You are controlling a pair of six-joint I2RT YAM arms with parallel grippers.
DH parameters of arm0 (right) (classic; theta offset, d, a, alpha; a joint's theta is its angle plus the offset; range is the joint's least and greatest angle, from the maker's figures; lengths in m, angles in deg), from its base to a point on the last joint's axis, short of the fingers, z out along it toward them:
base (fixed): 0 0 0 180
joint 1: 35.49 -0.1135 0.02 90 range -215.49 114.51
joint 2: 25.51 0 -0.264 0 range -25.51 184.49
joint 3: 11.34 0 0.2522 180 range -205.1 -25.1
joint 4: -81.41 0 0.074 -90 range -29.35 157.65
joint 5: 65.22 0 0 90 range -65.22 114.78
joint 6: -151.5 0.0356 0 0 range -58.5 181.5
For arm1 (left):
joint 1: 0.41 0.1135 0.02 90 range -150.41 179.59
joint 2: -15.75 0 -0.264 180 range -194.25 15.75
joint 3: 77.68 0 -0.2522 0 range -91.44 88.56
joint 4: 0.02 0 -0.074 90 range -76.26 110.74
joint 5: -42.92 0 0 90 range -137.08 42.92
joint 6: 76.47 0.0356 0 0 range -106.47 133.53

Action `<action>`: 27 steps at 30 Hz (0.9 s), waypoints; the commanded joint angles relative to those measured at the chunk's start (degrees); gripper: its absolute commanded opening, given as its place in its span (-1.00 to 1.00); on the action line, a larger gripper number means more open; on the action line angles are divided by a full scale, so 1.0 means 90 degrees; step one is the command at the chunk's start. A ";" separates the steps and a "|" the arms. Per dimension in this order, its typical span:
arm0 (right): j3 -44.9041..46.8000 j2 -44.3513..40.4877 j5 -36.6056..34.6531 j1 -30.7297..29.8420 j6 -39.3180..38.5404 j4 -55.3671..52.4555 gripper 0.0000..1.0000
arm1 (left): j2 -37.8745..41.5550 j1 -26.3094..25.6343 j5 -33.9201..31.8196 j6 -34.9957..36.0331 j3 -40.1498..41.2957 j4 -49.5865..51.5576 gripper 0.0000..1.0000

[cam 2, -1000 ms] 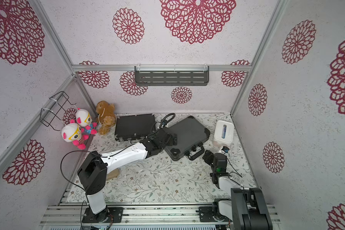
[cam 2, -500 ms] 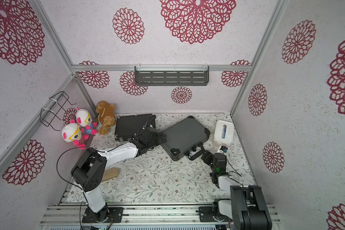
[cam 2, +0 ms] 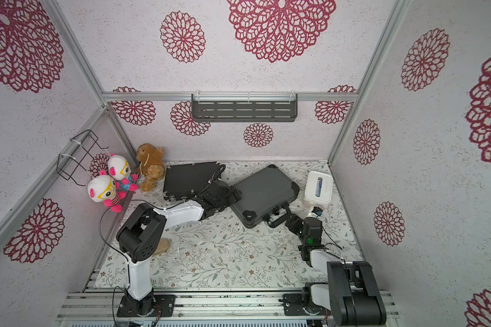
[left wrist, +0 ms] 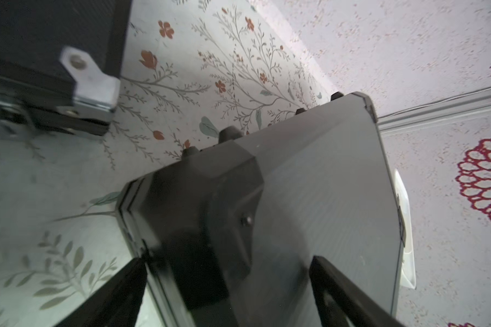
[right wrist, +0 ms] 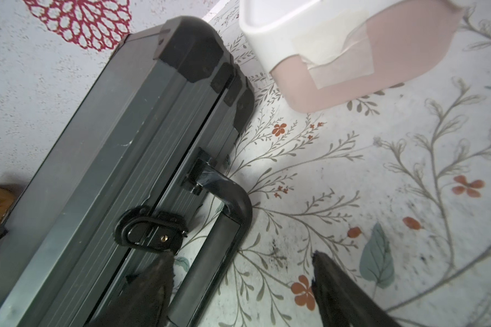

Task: Open the poker set cases
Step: Adjust the poker set case at the center of the board.

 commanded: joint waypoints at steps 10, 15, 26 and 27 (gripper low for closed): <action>-0.0217 0.0015 0.0012 -0.0128 -0.0111 0.0133 0.57 | -0.1091 0.0211 0.0551 0.0060 -0.1811 0.0172 0.84; -0.0234 0.0004 -0.0052 -0.0152 -0.0221 0.0126 0.57 | -0.1527 0.0420 0.0784 0.0249 -0.2512 0.0589 0.81; -0.0547 0.0425 0.0551 -0.0366 -0.0585 0.0161 0.57 | 0.0639 0.0581 -0.0728 0.2018 -0.1076 0.2320 0.87; -0.0590 0.0492 0.0604 -0.0418 -0.0653 0.0128 0.57 | 0.0902 0.0582 -0.0905 0.2032 -0.0717 0.2296 0.88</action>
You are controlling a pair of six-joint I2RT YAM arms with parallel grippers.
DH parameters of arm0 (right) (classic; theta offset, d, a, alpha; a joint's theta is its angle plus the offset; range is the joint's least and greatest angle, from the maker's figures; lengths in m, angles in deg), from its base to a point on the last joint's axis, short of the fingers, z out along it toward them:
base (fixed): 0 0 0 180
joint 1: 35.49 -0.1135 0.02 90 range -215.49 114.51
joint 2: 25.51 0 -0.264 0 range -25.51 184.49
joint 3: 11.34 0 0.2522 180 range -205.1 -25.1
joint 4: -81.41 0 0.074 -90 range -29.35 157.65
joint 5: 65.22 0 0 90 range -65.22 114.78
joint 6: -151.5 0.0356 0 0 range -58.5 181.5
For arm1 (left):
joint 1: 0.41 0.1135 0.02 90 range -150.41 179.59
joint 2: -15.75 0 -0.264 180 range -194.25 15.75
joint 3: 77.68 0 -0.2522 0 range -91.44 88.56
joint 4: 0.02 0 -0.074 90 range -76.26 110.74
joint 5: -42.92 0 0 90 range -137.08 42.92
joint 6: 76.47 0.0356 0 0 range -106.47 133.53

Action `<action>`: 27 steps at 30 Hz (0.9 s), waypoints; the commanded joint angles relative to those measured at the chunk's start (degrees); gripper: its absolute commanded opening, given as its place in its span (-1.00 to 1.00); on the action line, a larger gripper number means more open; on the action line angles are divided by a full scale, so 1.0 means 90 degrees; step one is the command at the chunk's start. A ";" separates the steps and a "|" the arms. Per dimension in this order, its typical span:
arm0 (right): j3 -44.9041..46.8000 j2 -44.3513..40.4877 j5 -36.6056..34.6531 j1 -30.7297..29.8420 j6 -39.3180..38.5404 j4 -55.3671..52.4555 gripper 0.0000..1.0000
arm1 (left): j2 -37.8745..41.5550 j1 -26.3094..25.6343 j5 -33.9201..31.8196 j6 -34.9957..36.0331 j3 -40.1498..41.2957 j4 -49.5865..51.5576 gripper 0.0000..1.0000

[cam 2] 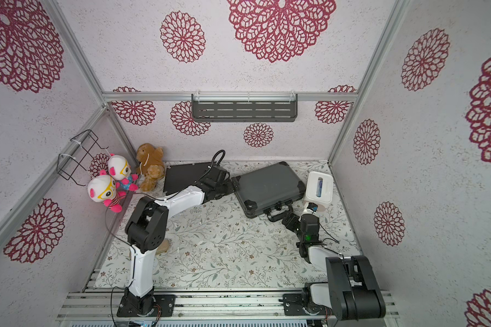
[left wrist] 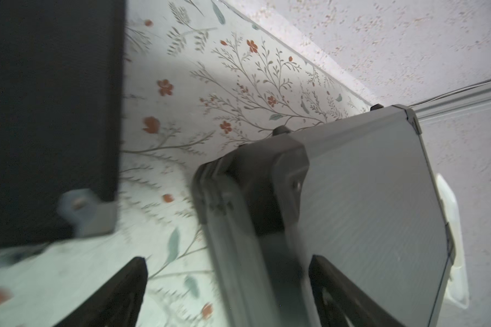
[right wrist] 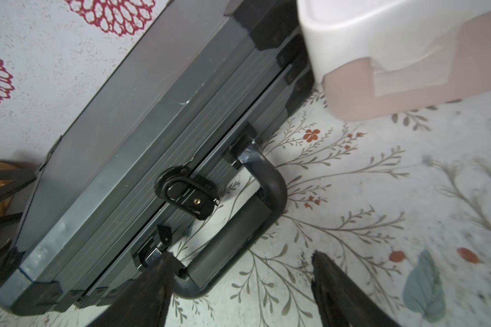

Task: Open the poker set cases
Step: Adjust the poker set case at the center of the board.

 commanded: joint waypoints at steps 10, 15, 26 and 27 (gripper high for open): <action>-0.0782 0.0113 -0.0751 -0.0206 -0.0387 -0.1167 0.58 | 0.2223 -0.0416 -0.1408 0.1104 0.3478 -0.1448 0.90; -0.1226 0.0661 -0.0806 -0.0160 -0.0777 -0.1279 0.63 | 0.2471 -0.0691 -0.1667 0.1871 0.3841 -0.1791 0.92; -0.2274 0.2124 -0.0163 -0.0148 -0.0704 -0.1104 0.63 | 0.2658 -0.0710 -0.1300 0.1703 0.3790 -0.1612 0.94; -0.2362 0.2247 -0.0069 -0.0156 -0.0690 -0.1078 0.63 | 0.2658 -0.0709 -0.1317 0.1714 0.3789 -0.1612 0.94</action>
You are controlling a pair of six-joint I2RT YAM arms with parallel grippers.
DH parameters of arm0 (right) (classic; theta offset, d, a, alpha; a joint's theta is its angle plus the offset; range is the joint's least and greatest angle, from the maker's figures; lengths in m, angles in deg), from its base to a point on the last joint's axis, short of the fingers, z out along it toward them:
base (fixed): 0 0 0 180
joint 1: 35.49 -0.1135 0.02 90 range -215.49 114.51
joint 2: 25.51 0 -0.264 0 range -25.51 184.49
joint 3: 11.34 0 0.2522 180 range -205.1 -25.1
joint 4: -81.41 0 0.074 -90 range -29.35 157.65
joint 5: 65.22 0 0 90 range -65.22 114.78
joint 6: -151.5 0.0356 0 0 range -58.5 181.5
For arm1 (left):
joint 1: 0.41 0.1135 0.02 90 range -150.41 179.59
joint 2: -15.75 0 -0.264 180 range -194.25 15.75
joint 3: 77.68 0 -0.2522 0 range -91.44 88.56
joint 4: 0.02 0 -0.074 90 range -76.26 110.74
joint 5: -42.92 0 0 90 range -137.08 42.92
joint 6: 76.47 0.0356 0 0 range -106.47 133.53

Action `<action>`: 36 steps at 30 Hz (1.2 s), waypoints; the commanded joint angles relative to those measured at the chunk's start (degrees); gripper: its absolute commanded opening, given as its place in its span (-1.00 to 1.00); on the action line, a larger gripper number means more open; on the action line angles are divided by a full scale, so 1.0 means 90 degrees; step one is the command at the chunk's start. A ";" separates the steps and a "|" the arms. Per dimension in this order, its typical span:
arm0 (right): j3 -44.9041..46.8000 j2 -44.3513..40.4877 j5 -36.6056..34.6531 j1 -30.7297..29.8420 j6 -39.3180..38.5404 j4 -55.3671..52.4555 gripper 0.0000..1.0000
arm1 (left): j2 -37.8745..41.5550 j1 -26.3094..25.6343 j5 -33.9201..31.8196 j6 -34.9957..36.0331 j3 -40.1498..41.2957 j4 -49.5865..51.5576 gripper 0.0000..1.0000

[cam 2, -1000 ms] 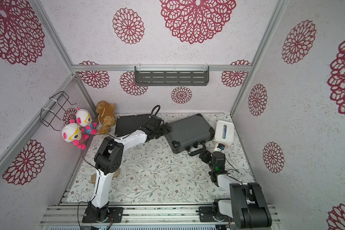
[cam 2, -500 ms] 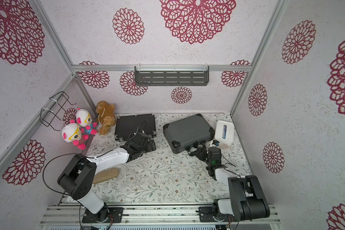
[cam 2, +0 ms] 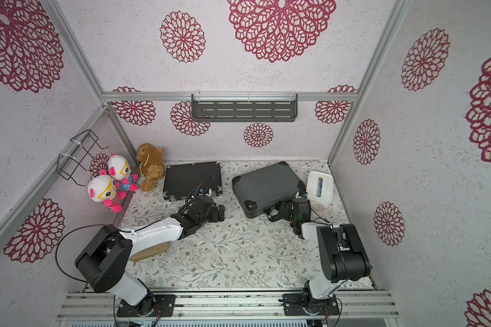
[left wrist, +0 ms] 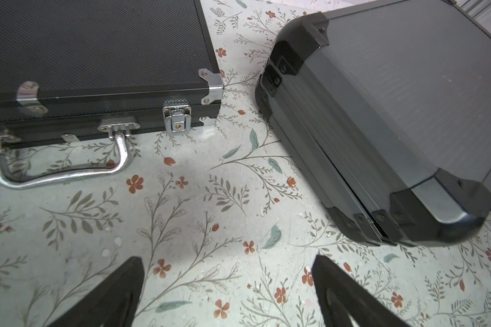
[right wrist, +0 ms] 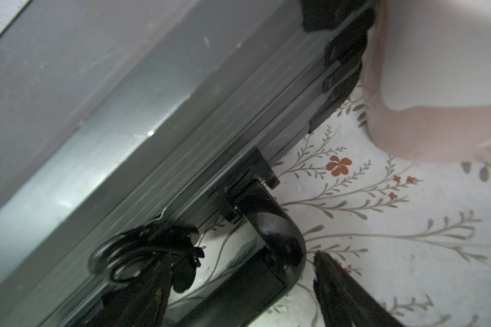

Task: Open the poker set cases
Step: Adjust the poker set case at the center of the board.

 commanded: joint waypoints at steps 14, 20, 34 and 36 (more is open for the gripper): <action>-0.1099 0.0833 0.0278 -0.0851 0.0922 0.0581 0.67 | -0.0013 -0.0016 0.0000 0.0073 -0.0138 -0.0140 0.95; -0.0948 0.0121 -0.0261 -0.0857 0.0663 0.0004 0.68 | -0.0050 0.0003 -0.0180 0.0170 -0.0230 0.0036 1.00; -0.4431 0.1198 -0.0681 0.0038 -0.0367 -0.3402 0.80 | -0.0578 0.0296 -0.0667 -0.1130 -0.2095 0.1425 0.95; -0.5060 0.1699 -0.0741 0.0072 -0.0453 -0.3766 0.80 | -0.0922 0.0315 -0.0474 -0.1164 -0.2552 0.1447 0.94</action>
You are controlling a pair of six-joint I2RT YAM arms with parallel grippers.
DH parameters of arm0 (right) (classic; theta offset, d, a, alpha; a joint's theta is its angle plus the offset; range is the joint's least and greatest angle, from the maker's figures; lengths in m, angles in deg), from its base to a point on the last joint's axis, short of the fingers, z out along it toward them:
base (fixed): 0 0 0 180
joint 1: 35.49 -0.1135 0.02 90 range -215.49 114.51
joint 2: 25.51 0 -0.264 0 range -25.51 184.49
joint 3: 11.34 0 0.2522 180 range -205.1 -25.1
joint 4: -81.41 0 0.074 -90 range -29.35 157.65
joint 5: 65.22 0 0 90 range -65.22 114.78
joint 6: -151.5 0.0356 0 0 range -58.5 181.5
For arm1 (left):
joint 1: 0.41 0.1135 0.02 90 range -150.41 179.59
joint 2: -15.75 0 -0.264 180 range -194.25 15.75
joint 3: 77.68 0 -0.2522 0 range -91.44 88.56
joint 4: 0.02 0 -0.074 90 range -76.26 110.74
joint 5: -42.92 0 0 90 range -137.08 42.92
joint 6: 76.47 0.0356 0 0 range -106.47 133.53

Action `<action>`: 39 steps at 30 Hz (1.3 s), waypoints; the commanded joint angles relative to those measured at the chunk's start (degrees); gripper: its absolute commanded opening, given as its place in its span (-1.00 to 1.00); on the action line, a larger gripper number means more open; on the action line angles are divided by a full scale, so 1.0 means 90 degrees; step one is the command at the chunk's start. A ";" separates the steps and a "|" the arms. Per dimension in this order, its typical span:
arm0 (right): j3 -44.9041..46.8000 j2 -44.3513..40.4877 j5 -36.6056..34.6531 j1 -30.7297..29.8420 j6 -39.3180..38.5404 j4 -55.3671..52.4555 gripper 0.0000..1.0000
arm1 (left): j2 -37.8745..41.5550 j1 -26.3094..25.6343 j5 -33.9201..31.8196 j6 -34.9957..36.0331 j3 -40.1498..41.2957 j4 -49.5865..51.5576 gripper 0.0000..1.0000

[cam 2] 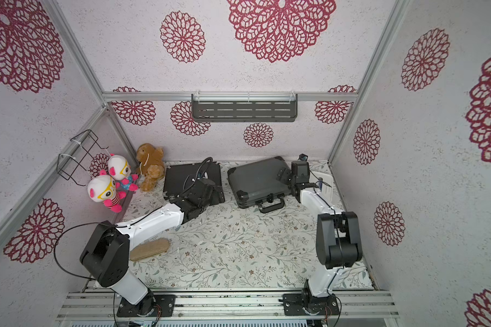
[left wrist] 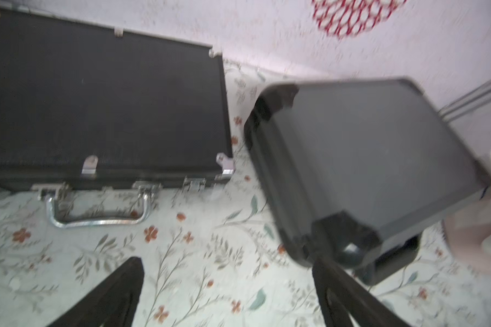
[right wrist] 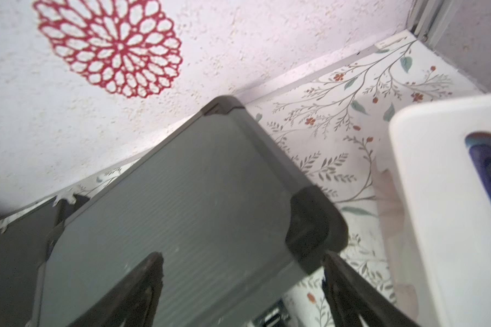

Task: Open the poker set cases
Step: Adjust the poker set case at the center of the board.

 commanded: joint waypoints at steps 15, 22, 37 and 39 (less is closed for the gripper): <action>-0.2547 0.2151 0.1047 0.0381 -0.0751 -0.1991 0.79 | -0.2968 0.0892 0.2865 -0.1069 -0.2678 0.0118 0.95; -0.1539 0.1767 0.2008 0.0367 -0.0411 -0.1273 0.79 | -0.3540 0.0898 0.3492 -0.1076 -0.3313 0.0191 0.94; -0.0070 0.0823 0.2571 0.0064 -0.0079 -0.0519 0.78 | -0.4506 0.0655 0.4092 -0.1249 -0.4910 0.0516 0.42; 0.0048 0.0687 0.2574 0.0003 -0.0067 -0.0468 0.78 | -0.4690 0.0647 0.4177 -0.1212 -0.5256 0.0685 0.35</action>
